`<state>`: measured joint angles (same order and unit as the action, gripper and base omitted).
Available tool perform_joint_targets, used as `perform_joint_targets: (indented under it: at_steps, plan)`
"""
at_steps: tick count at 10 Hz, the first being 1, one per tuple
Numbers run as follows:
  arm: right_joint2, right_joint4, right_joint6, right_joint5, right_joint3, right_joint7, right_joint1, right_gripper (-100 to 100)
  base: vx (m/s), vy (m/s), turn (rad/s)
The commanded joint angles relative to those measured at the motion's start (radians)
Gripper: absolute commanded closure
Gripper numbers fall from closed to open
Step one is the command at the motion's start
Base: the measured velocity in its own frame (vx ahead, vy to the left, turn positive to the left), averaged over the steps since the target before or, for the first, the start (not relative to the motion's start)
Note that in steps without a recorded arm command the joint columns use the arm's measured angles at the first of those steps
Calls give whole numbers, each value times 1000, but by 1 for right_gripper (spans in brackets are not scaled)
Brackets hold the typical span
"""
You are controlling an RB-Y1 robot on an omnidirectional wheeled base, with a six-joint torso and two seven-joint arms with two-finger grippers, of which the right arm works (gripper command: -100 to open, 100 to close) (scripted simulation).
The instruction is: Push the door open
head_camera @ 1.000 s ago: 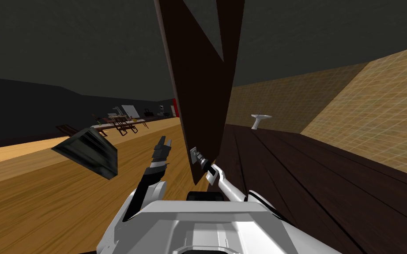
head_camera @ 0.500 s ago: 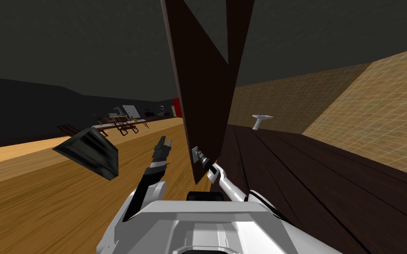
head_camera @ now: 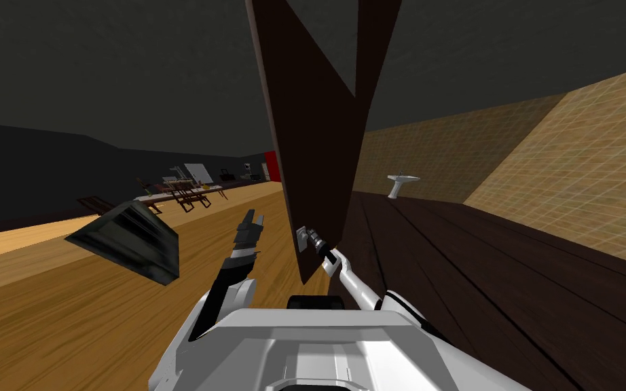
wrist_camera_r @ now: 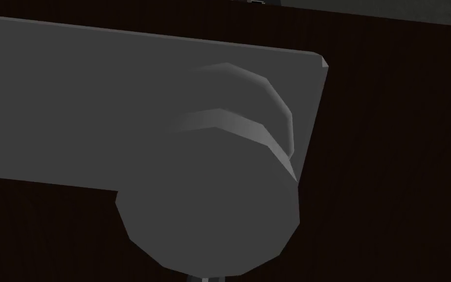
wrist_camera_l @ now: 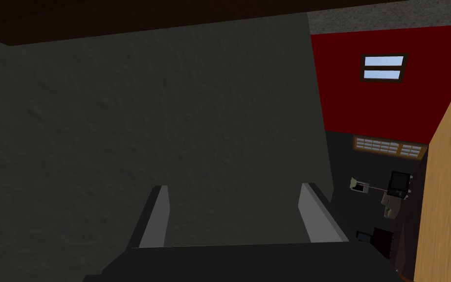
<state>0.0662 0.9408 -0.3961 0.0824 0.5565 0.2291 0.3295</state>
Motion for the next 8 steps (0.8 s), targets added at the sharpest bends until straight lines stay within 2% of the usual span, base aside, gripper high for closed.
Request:
perform_joint_targets:
  at_steps: [1,5,8]
  plan:
    - [4,9,3,-3,10,11,-2,-100,-76,-3,-24]
    - [3,25,8,-9,29,30,-6,-100,-167,-112,-7]
    - [-5,42,14,-15,49,51,-10,-100,-201,-134,-11]
